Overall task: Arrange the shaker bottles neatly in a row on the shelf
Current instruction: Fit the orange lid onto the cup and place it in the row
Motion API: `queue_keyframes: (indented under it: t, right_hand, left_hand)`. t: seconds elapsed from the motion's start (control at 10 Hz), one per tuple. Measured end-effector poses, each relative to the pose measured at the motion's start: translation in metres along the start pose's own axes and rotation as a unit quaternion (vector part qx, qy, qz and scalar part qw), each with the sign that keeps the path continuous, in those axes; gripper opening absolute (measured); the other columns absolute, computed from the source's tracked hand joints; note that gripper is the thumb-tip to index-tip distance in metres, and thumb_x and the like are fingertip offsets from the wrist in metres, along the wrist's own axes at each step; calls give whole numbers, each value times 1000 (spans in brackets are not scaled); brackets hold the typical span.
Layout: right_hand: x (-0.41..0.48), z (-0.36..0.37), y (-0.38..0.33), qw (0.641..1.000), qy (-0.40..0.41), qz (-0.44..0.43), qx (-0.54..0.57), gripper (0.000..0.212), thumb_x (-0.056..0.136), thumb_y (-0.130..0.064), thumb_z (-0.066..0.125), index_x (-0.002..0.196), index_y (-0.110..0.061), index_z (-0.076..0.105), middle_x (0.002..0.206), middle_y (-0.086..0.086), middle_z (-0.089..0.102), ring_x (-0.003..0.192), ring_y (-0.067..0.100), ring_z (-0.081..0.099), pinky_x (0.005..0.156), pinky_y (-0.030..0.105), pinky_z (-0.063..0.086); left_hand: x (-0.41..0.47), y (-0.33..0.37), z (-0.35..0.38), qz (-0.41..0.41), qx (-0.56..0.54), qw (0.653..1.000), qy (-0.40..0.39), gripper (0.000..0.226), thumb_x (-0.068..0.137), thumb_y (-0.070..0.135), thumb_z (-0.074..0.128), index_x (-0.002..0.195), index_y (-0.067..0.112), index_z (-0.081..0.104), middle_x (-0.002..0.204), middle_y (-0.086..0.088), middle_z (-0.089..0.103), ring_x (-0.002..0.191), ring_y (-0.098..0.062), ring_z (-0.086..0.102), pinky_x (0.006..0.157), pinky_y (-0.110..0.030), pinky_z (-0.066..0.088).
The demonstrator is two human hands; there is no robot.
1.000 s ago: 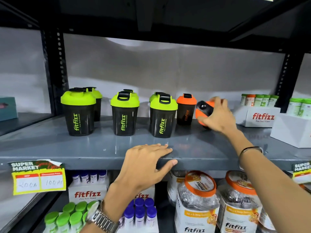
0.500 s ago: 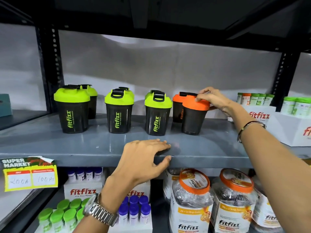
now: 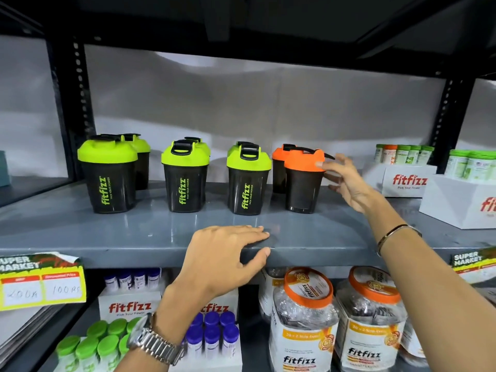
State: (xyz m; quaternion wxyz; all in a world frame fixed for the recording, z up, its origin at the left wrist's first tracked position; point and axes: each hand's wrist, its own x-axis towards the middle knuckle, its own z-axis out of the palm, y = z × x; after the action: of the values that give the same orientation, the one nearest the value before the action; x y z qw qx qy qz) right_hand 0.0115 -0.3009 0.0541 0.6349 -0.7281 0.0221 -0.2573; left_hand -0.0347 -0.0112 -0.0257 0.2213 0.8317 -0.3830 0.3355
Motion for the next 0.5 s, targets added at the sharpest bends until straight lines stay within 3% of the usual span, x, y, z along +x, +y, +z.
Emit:
queue_keyframes:
  t: [0.1, 0.3, 0.4, 0.5]
  right_hand:
    - [-4, 3, 11, 998, -46, 31, -33, 84, 69, -21, 72, 140, -17, 28, 130, 7, 54, 124, 23, 47, 106, 42, 29]
    - [-1, 13, 11, 998, -53, 20, -32, 61, 70, -12, 70, 127, -15, 47, 124, 6, 59, 120, 24, 51, 106, 41, 34]
    - [-1, 13, 12, 998, -46, 14, -46, 65, 68, -17, 75, 127, -14, 47, 125, 7, 59, 119, 23, 52, 104, 40, 38]
    - [-5, 16, 12, 997, -25, -9, -75, 83, 62, -27, 82, 132, -13, 40, 123, 3, 56, 113, 19, 52, 91, 31, 40]
  left_hand:
    - [0, 0, 0, -1, -2, 1000, 0, 39, 79, 54, 42, 102, 37, 69, 105, 24, 67, 103, 7, 57, 71, -14, 41]
    - [-1, -1, -1, 6, 5, 1000, -7, 39, 81, 54, 41, 105, 37, 67, 107, 23, 66, 105, 7, 55, 73, -12, 39]
    - [-1, -1, -1, 8, 7, 1000, -10, 39, 81, 54, 41, 106, 37, 67, 108, 23, 66, 106, 7, 55, 74, -12, 38]
    - [-1, -1, 0, 6, 6, 1000, -8, 39, 81, 54, 41, 106, 37, 67, 108, 23, 66, 106, 7, 55, 74, -12, 38]
